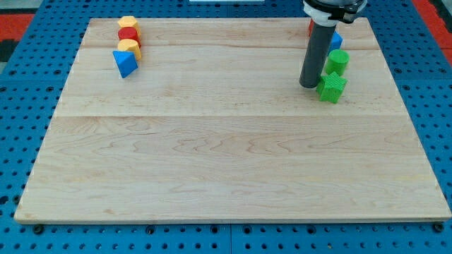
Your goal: Slide the green star towards the center right
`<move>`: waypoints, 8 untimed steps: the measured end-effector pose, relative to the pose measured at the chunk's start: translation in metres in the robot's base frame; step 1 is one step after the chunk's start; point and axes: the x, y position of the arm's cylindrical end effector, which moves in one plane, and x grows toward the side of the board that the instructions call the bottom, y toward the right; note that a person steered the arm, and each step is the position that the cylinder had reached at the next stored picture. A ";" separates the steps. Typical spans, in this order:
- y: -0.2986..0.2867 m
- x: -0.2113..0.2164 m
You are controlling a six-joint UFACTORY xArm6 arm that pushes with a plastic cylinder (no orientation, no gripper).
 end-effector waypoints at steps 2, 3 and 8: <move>-0.157 0.044; -0.323 0.042; -0.328 -0.103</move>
